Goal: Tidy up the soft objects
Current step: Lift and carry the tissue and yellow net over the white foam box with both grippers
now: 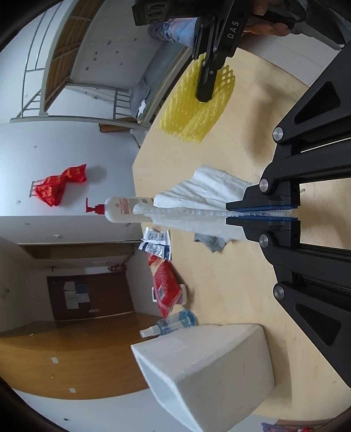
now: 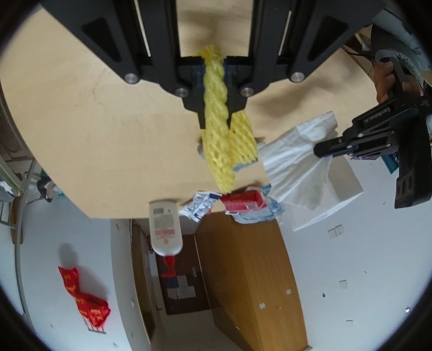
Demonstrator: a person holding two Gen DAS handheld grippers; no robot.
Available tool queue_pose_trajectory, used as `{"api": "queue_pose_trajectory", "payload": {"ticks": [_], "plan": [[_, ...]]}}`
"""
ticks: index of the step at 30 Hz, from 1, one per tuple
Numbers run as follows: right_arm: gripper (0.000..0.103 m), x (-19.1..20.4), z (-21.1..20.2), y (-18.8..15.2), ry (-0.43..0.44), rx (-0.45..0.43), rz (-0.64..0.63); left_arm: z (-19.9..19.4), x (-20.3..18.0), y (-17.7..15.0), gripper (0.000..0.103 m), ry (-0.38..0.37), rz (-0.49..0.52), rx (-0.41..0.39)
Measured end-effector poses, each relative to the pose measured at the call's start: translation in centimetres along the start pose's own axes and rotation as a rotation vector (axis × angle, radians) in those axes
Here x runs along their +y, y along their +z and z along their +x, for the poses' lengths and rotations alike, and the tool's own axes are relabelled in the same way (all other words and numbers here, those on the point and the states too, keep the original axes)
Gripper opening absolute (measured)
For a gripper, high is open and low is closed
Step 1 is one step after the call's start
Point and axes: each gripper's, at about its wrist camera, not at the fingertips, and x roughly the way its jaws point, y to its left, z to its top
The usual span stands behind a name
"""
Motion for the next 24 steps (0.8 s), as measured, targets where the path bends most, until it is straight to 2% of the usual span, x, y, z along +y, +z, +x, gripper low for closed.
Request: {"api": "queue_pose_trajectory", "payload": {"ticks": [5, 12, 19, 24], "plan": [[0.011, 0.3, -1.2, 0.4, -0.003, -0.041, -0.002, -2.0, -0.5, 0.5, 0.003, 0.007, 0.000, -0.053], [0.011, 1.1, -4.1, 1.7, -0.007, -0.143, -0.019, -5.6, -1.0, 1.4, 0.003, 0.026, 0.005, -0.146], [0.011, 1.9, -4.1, 1.7, -0.007, -0.150, -0.034, -6.5, -1.5, 1.0, 0.003, 0.027, 0.024, -0.146], [0.011, 2.5, -4.9, 2.1, -0.009, -0.181, -0.055, -7.8, -1.0, 1.1, 0.003, 0.050, 0.013, -0.183]]}}
